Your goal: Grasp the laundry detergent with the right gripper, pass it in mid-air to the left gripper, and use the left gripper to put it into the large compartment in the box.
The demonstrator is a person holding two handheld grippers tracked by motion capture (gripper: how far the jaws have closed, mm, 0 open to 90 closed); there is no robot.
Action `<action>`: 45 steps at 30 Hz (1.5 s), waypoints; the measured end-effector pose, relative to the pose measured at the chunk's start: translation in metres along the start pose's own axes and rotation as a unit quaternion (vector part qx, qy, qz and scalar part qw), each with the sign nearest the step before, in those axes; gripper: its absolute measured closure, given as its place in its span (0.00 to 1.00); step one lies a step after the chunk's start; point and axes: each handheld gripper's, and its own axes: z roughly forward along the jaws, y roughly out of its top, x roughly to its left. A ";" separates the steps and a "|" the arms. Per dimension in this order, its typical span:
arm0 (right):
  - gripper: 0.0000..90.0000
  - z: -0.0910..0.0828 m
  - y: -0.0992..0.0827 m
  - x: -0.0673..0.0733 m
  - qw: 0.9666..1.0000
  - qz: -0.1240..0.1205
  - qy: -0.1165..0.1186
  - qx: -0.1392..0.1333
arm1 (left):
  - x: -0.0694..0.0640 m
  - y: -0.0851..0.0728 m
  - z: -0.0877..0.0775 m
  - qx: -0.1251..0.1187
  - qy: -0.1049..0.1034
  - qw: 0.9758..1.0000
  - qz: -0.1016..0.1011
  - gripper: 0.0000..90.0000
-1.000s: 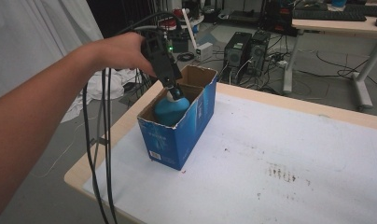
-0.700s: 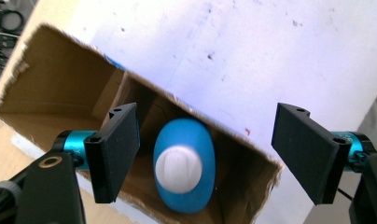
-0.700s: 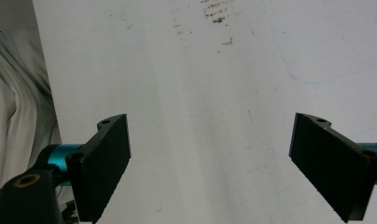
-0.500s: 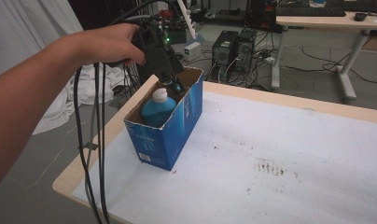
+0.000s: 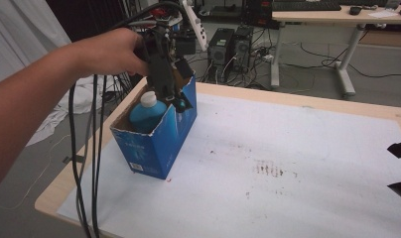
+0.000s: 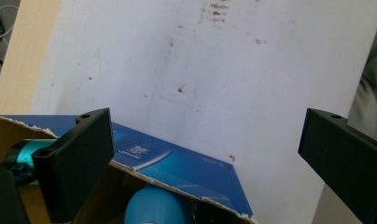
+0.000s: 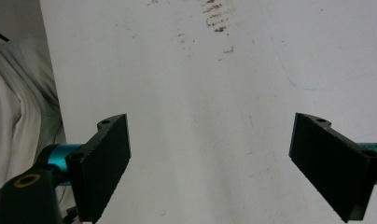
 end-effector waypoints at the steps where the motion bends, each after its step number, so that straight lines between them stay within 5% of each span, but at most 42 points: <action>1: 0.14 0.000 0.000 0.000 1.000 0.000 -0.001 0.000 | -0.001 0.002 0.000 0.000 0.003 1.000 0.003 0.04; 11: 0.14 -0.002 0.000 0.001 1.000 0.002 -0.003 -0.002 | -0.005 0.028 0.000 -0.013 0.009 1.000 0.013 0.04; 16: 0.14 0.000 0.000 0.000 1.000 0.004 -0.004 0.000 | -0.008 0.049 0.007 -0.024 -0.009 0.999 0.034 0.04; 25: 0.14 0.000 0.000 0.001 1.000 0.004 -0.004 0.003 | -0.009 0.080 0.028 -0.016 -0.028 0.998 0.061 0.04; 45: 0.13 0.009 0.004 0.003 1.000 -0.003 -0.004 0.015 | -0.012 0.115 0.090 0.009 -0.065 0.993 0.096 0.04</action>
